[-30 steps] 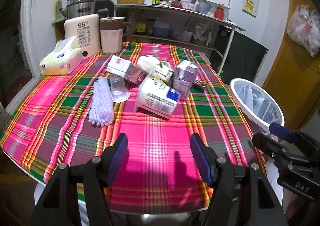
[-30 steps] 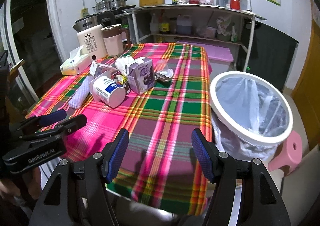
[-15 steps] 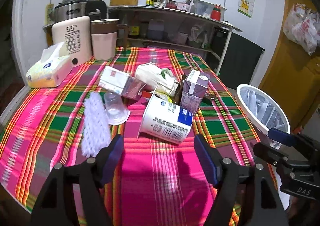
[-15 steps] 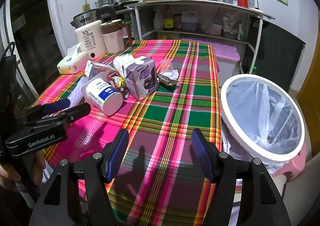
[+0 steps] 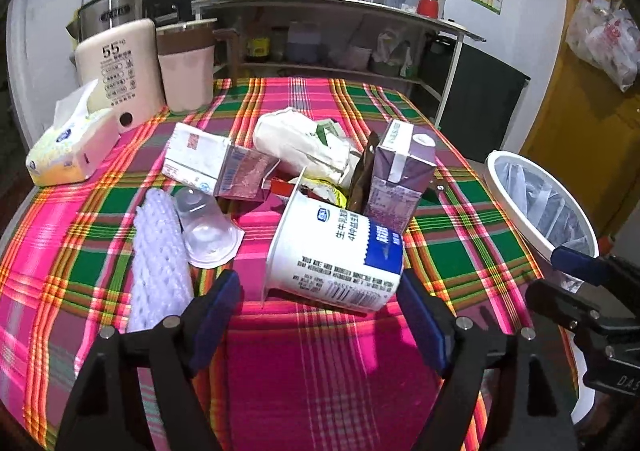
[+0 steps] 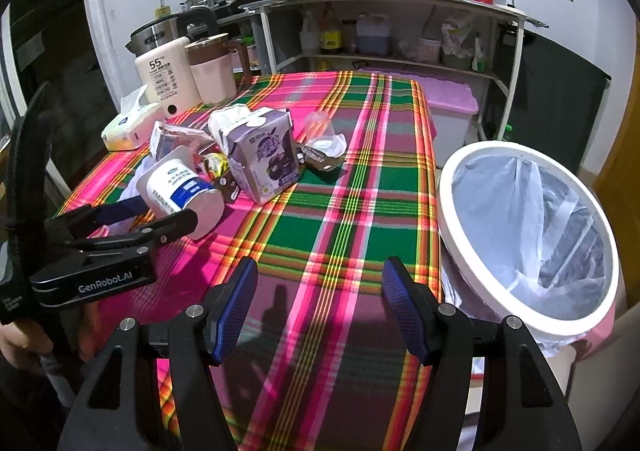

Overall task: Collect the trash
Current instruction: 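Grasp the purple milk carton with the right tool while the left tool grasps the white yogurt cup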

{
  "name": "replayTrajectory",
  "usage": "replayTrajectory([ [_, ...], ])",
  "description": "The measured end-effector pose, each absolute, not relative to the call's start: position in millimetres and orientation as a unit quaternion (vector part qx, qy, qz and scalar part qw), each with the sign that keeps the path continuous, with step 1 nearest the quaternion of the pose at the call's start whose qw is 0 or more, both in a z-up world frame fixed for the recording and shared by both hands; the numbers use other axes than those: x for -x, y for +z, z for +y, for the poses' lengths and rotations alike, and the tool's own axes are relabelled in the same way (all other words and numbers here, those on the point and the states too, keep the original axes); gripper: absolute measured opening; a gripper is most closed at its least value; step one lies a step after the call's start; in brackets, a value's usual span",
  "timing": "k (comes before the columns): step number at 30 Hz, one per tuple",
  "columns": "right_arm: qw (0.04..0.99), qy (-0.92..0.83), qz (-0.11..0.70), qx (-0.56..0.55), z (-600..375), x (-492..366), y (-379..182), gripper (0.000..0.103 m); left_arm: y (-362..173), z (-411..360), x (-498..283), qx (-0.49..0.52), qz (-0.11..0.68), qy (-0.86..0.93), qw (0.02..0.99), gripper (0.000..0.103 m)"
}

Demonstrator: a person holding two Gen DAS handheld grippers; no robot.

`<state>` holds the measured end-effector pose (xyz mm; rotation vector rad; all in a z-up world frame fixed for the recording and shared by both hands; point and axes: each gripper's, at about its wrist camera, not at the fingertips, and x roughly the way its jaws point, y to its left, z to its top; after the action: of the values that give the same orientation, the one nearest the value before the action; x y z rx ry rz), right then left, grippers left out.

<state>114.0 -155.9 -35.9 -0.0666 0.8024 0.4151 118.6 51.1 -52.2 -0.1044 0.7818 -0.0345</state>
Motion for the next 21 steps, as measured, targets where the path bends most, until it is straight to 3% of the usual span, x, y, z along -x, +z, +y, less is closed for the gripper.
replayTrajectory([
  [3, 0.899, 0.203, 0.386, 0.031, -154.8, -119.0, -35.1, 0.065, -55.3, 55.3, -122.0, 0.063, 0.387, -0.026, 0.919, 0.070],
  [21, 0.882, 0.322, 0.338, 0.062, -105.0, -179.6, -10.0, 0.066, -45.5, 82.9, -103.4, 0.097, 0.361, -0.011, 0.927, 0.069],
])
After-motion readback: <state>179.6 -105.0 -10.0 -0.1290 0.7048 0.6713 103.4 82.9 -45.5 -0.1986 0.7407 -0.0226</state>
